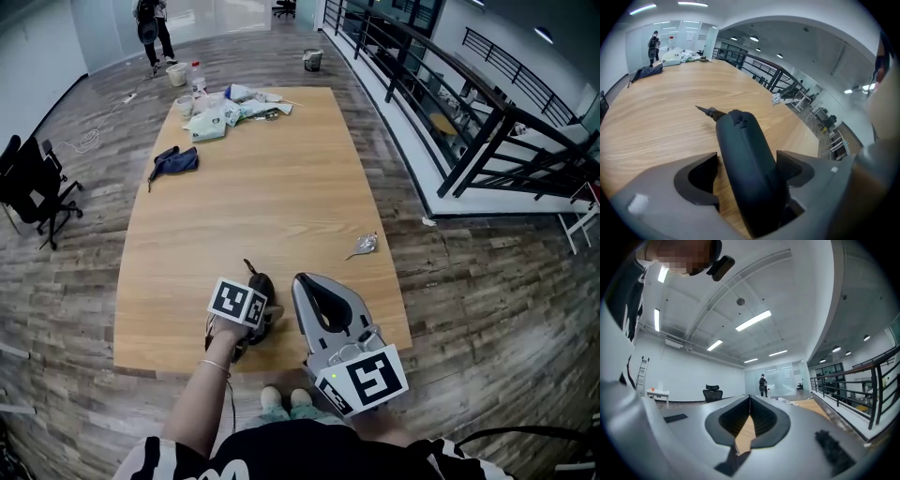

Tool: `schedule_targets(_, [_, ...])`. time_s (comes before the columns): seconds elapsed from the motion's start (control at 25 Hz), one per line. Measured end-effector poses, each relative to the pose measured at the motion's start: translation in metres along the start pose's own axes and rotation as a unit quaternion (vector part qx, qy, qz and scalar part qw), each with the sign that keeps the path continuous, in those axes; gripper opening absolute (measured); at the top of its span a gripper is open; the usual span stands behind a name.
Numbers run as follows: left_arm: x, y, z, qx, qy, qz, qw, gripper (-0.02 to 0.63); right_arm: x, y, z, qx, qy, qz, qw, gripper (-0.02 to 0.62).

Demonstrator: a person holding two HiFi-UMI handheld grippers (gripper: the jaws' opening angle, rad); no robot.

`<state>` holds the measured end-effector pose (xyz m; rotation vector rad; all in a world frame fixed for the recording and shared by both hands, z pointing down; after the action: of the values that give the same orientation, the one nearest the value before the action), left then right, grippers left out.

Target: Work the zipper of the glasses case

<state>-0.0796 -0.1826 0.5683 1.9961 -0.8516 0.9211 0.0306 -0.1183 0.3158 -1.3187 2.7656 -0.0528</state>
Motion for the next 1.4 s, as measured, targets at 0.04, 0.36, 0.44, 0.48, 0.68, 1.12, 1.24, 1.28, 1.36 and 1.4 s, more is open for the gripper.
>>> schedule_targets(0.04, [0.001, 0.000, 0.000, 0.014, 0.008, 0.018, 0.9997, 0.394, 0.000, -0.002, 0.000, 0.001, -0.001, -0.003, 1.000, 0.008])
schedule_targets(0.36, [0.000, -0.006, 0.004, 0.096, -0.002, 0.033, 0.9948, 0.324, -0.004, -0.014, 0.000, 0.004, -0.004, -0.012, 1.000, 0.008])
schedule_targets(0.44, [-0.015, -0.006, 0.006, 0.082, -0.053, 0.012, 0.9952, 0.276, -0.005, -0.016, 0.002, 0.002, -0.007, -0.013, 1.000, 0.008])
schedule_targets(0.48, [-0.024, -0.008, 0.008, 0.069, -0.079, -0.005, 0.9944, 0.276, -0.005, -0.018, 0.003, 0.001, -0.009, -0.015, 1.000, 0.008])
schedule_targets(0.68, [-0.084, -0.027, 0.028, 0.065, -0.186, -0.103, 0.9748, 0.272, 0.000, -0.025, 0.005, 0.001, -0.015, -0.022, 1.000, 0.008])
schedule_targets(1.12, [-0.252, -0.115, 0.048, 0.224, -0.323, -0.509, 0.7664, 0.281, 0.010, 0.021, 0.045, -0.245, -0.063, 0.069, 0.965, 0.009])
schedule_targets(1.24, [-0.258, -0.122, 0.045, 0.261, -0.303, -0.514, 0.7589, 0.285, 0.012, 0.039, 0.046, -0.312, -0.055, 0.111, 0.942, 0.009])
schedule_targets(1.28, [-0.261, -0.125, 0.044, 0.274, -0.300, -0.516, 0.7547, 0.285, 0.010, 0.042, 0.049, -0.316, -0.061, 0.123, 0.939, 0.009])
schedule_targets(1.36, [-0.272, -0.133, 0.043, 0.308, -0.299, -0.503, 0.7500, 0.285, 0.004, 0.047, 0.057, -0.307, -0.087, 0.144, 0.937, 0.009])
schedule_targets(1.4, [-0.279, -0.138, 0.042, 0.330, -0.297, -0.491, 0.7492, 0.285, 0.000, 0.049, 0.062, -0.305, -0.103, 0.153, 0.934, 0.009])
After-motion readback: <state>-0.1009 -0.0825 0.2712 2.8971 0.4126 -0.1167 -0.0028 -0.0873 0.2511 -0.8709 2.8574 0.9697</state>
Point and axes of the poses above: the fingertips, and each gripper's own axes: x forward along the fingers, y to its left, z out of its top, the point moved 5 cm from there along -x, backward along the fingers, and after that the axes turned 1 degree about x, right-handed, at the moved point
